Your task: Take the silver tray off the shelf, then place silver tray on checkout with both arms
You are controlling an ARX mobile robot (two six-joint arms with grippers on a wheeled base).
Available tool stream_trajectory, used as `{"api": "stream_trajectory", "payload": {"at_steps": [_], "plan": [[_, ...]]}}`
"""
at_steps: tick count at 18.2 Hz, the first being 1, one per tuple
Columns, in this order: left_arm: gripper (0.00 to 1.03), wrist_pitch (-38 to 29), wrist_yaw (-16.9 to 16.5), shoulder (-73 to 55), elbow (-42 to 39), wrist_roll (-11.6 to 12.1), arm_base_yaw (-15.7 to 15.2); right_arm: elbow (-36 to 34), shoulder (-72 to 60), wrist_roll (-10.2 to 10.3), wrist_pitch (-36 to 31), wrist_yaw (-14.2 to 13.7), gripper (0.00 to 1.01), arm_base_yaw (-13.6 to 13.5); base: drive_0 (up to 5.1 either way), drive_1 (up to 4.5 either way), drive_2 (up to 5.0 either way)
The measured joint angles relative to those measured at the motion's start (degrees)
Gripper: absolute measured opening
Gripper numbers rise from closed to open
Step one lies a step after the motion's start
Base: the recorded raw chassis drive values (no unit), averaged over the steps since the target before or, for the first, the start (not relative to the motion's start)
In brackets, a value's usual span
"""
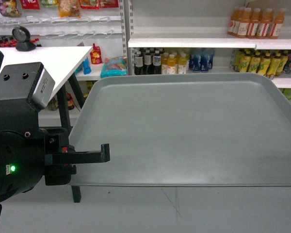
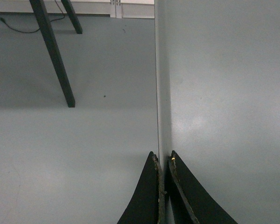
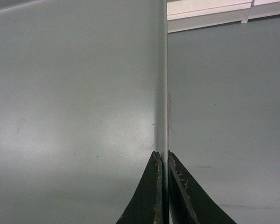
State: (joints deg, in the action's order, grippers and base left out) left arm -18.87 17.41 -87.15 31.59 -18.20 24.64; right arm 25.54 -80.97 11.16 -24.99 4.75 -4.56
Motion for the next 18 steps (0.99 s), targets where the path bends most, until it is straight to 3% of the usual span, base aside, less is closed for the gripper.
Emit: {"api": "stream_trajectory", "payload": {"at_steps": [18], "plan": [[0.03, 0.2, 0.0, 0.0, 0.0, 0.0, 0.0, 0.0, 0.0, 0.0, 0.3, 0.0, 0.02, 0.0, -4.9, 2.43, 2.4]]}}
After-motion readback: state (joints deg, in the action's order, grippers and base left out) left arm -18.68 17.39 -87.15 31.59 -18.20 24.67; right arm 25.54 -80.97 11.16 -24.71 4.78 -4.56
